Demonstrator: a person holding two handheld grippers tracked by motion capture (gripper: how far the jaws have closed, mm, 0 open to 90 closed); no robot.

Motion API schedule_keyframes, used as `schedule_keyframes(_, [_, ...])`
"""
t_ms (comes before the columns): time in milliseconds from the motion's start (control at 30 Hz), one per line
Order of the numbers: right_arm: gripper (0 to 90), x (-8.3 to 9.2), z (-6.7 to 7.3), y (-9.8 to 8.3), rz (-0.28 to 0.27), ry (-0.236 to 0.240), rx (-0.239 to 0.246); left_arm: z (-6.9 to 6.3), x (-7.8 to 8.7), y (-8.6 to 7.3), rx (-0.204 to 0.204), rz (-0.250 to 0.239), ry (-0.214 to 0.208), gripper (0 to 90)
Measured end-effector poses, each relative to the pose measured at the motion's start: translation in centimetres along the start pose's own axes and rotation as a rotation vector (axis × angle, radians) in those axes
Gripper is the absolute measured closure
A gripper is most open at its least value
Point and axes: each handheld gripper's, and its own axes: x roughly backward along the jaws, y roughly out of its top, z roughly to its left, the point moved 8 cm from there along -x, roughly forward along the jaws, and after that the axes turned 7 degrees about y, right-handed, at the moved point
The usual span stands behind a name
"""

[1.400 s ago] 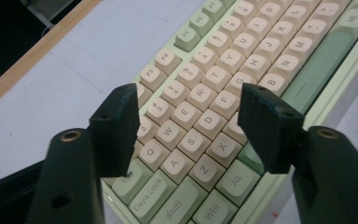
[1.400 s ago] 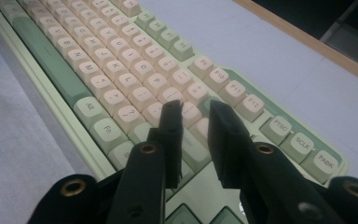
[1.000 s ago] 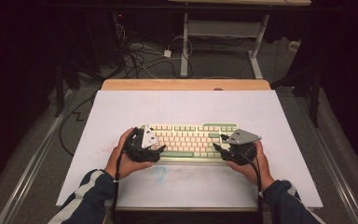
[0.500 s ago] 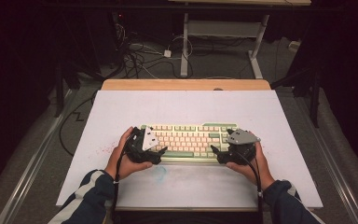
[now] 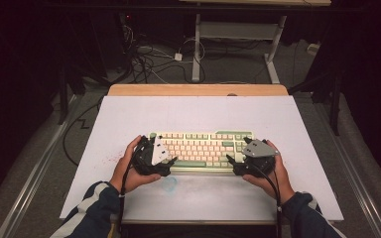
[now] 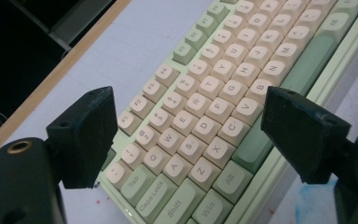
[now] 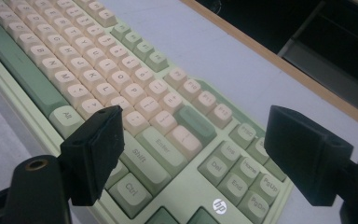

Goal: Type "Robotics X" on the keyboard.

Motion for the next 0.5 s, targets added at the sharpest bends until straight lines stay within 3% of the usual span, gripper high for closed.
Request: schedule_keyframes(500, [21.1, 2.5, 0.2, -0.2, -0.011, -0.024, 0.038, 0.3, 2.0, 0.2, -0.024, -0.026, 0.000, 17.2])
